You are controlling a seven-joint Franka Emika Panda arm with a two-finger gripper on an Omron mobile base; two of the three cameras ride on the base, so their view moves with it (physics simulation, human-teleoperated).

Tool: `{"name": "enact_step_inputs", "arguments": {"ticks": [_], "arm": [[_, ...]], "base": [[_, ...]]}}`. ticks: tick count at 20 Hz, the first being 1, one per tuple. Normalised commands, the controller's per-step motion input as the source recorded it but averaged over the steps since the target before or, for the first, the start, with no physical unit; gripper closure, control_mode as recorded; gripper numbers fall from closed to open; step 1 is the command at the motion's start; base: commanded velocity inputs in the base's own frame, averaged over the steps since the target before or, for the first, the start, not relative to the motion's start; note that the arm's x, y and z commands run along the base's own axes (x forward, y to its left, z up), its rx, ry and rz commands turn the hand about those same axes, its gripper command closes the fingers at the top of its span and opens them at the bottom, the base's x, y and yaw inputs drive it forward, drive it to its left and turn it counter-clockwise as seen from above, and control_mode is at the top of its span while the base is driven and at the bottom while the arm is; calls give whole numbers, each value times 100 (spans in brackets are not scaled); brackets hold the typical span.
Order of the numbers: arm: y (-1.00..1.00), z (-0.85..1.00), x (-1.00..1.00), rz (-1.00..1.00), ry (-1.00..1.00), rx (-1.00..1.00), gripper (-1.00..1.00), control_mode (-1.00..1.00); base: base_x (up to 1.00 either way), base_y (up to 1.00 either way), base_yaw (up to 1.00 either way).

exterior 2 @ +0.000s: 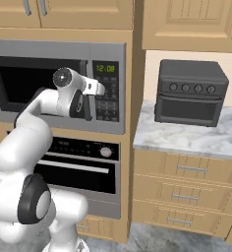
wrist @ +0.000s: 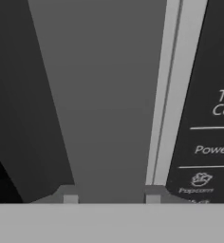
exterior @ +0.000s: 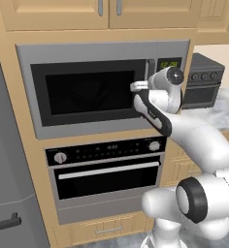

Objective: The microwave is finished heating the fish and squash. Take the bowl containing the food and place it on the dining counter.

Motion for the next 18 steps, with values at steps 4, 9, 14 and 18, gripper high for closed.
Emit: {"name": "enact_step_inputs", "arguments": {"ticks": [4, 9, 14, 18], "arm": [[0, 0, -4, 0, 0, 0, 100, -100], [11, 14, -57, 2, 0, 0, 100, -100], [34, 32, -87, 1, 0, 0, 100, -100], [56, 49, -97, 0, 0, 0, 100, -100]], "base": [[0, 0, 0], [0, 0, 0], [0, 0, 0], [0, 0, 0]]}}
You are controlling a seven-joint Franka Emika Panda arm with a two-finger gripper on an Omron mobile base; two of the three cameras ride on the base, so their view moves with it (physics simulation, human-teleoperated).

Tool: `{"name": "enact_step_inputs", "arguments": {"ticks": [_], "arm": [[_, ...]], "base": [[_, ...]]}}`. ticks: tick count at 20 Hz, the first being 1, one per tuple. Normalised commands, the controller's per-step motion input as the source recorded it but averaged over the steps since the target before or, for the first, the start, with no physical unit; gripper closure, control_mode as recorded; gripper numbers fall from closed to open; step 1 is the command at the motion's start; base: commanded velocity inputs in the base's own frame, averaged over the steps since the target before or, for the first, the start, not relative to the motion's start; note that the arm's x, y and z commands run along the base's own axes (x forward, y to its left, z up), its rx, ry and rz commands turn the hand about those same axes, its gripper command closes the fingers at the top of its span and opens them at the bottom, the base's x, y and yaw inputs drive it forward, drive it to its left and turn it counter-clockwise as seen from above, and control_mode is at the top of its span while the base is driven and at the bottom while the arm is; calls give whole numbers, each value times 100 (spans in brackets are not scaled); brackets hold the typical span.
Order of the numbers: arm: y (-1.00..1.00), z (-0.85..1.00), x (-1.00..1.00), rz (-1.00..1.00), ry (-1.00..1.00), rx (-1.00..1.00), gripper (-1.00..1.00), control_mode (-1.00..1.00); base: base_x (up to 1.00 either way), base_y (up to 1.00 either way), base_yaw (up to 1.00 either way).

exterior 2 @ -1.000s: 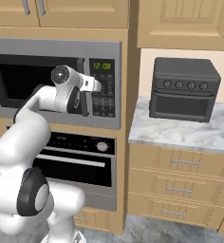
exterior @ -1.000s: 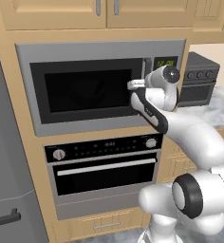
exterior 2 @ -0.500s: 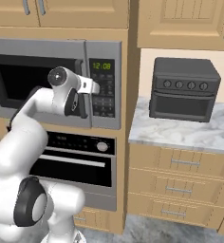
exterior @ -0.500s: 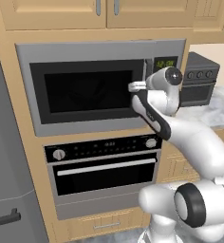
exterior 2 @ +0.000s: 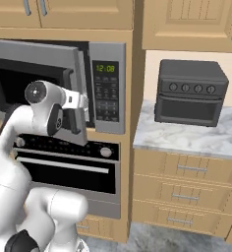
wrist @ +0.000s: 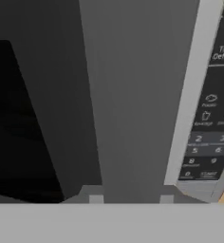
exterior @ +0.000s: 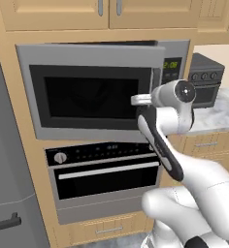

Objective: The microwave is finished heating the fish and squash. Take the bowl containing the food and place it on the dining counter.

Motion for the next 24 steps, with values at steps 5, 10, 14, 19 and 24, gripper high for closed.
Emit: {"name": "enact_step_inputs", "arguments": {"ticks": [5, 10, 14, 19, 24], "arm": [[70, 43, -100, 0, 0, 0, 100, -100], [73, 44, -100, 0, 0, 0, 100, -100], [71, 43, -100, 0, -4, 0, 100, -100], [41, 15, -100, 9, -8, -1, -100, -100], [4, -1, -100, 20, -2, -4, -100, -100]], "base": [[0, 0, 0], [0, 0, 0], [0, 0, 0], [0, 0, 0], [0, 0, 0]]}}
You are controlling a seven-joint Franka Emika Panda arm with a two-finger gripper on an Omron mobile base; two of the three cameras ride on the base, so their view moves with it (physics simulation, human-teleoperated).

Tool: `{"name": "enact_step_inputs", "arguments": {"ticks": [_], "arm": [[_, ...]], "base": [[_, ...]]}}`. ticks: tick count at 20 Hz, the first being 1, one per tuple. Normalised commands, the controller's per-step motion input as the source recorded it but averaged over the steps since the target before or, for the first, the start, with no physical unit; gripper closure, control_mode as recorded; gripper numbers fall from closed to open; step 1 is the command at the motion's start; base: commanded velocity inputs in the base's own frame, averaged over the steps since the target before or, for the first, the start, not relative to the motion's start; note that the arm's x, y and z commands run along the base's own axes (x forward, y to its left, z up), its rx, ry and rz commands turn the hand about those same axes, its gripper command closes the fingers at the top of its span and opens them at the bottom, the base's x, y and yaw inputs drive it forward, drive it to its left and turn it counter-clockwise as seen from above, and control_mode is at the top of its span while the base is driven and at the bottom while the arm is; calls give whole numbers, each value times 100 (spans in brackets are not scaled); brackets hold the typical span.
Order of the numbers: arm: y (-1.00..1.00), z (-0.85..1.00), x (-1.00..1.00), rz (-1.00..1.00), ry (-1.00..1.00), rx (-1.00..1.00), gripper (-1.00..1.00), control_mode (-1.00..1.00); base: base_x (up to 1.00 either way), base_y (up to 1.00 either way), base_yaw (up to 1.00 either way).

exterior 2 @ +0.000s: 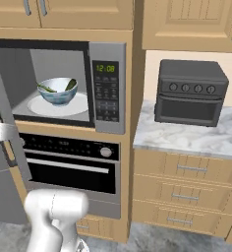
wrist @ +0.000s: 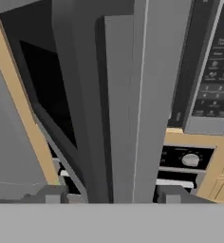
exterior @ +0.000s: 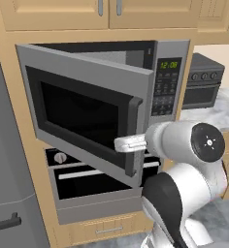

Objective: The microwave is finished heating the fish and squash. Take the bowl containing the food and place it on the dining counter.

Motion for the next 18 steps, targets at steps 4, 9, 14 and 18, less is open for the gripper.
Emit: {"name": "enact_step_inputs", "arguments": {"ticks": [4, 9, 14, 18], "arm": [[-47, -2, -100, 7, 0, 2, -100, -100], [-100, 6, -85, 0, 0, 16, -100, -100], [-94, 5, 49, 14, 0, 29, -100, -100], [-49, 0, 98, 17, 5, 33, -100, -100]], "base": [[0, 0, 0], [0, 0, 0], [0, 0, 0], [0, 0, 0]]}}
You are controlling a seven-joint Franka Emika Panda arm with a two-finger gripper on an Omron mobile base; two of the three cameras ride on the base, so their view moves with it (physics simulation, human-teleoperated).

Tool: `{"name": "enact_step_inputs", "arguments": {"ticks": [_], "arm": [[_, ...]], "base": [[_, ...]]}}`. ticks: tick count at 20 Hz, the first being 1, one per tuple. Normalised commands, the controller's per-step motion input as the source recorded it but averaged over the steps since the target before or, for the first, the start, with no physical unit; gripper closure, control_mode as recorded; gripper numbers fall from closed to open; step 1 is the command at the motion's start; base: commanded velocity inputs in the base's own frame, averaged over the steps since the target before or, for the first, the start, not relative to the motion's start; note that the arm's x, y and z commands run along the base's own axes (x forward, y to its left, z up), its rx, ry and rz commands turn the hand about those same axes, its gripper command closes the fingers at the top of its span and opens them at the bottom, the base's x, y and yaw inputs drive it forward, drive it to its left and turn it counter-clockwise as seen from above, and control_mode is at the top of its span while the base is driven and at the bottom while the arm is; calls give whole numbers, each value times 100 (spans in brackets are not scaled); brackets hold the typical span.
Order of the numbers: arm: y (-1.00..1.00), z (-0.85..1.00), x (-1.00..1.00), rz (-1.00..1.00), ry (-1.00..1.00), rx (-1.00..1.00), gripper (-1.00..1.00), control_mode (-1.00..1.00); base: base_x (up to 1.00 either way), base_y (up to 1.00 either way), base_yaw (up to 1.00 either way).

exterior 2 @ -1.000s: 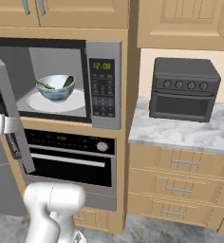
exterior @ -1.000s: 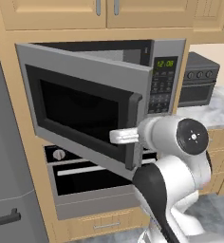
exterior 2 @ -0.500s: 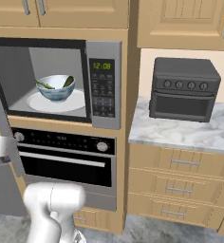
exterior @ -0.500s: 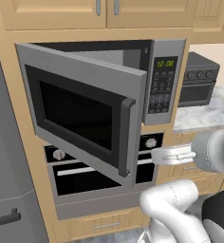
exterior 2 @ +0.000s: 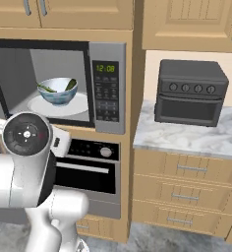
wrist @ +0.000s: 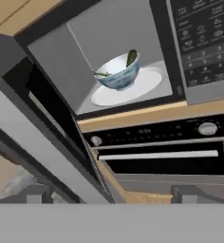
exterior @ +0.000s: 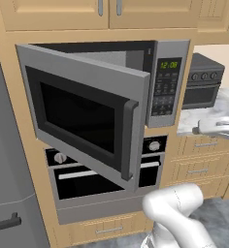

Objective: The microwave is finished heating the fish and squash. Take the bowl containing the food and place it on the dining counter.

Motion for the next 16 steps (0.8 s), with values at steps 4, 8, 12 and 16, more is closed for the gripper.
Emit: {"name": "enact_step_inputs", "arguments": {"ticks": [4, 8, 12, 16], "arm": [[10, -4, 92, 14, 9, 22, -100, -100], [77, -1, 52, 4, 0, 15, -100, -100], [100, 0, 28, 0, 0, 13, -100, -100], [98, 0, 20, 5, 0, 13, -100, -100]], "base": [[0, 0, 0], [0, 0, 0], [0, 0, 0], [0, 0, 0]]}}
